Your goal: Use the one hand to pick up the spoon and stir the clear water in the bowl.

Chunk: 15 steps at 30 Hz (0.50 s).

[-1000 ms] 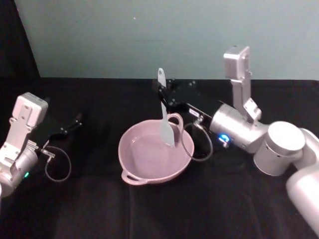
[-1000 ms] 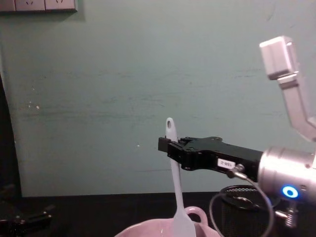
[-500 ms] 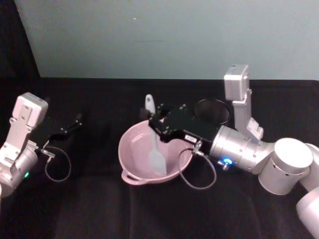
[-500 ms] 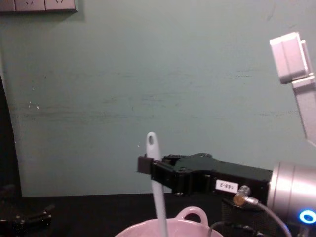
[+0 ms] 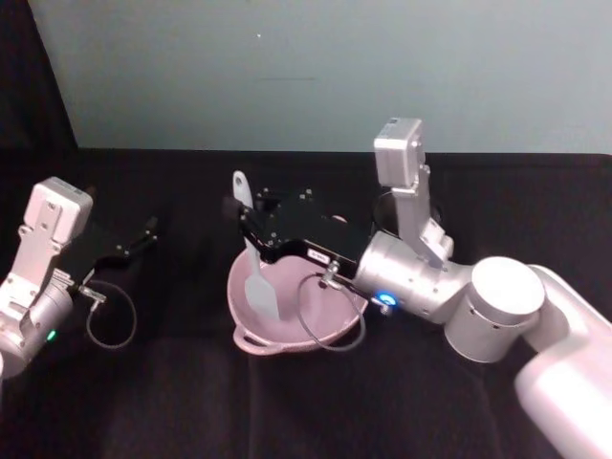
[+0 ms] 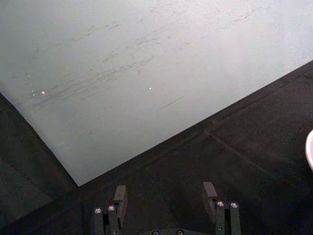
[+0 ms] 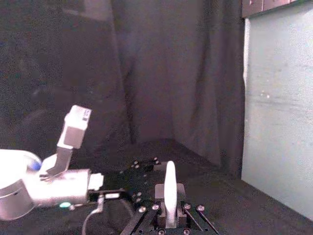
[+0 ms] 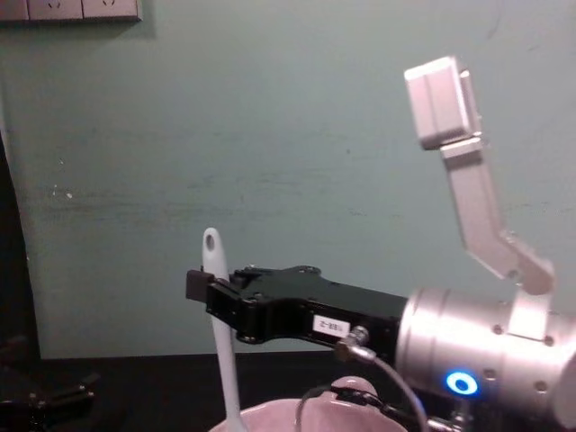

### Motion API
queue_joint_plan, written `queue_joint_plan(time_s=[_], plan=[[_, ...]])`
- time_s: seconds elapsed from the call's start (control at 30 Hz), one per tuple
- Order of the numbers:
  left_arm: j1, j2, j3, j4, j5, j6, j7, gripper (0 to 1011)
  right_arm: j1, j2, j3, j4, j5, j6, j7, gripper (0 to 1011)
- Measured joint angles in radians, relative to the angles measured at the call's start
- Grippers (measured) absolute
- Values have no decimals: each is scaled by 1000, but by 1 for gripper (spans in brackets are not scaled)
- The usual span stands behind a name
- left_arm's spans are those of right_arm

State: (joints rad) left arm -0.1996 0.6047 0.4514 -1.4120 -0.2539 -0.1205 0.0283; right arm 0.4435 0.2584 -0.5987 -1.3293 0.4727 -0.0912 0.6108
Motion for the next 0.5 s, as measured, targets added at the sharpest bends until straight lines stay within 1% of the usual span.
queue_joint_plan(time_s=[0.1,0.17,0.2,0.3,0.5], plan=[[0,0,0,0,0,0,0,1011,24,-35,-3,53,-22,-23,-24,117],[0,0,0,0,0,0,0,1011,35,-50,-3,78,-33,-33,-36,117],[0,0,0,0,0,0,0,1011,44,-63,-1,103,-42,-42,-46,117],[0,0,0,0,0,0,0,1011,60,-86,9,150,-59,-62,-66,117],[0,0,0,0,0,0,0,1011,74,-107,35,198,-82,-92,-93,117]])
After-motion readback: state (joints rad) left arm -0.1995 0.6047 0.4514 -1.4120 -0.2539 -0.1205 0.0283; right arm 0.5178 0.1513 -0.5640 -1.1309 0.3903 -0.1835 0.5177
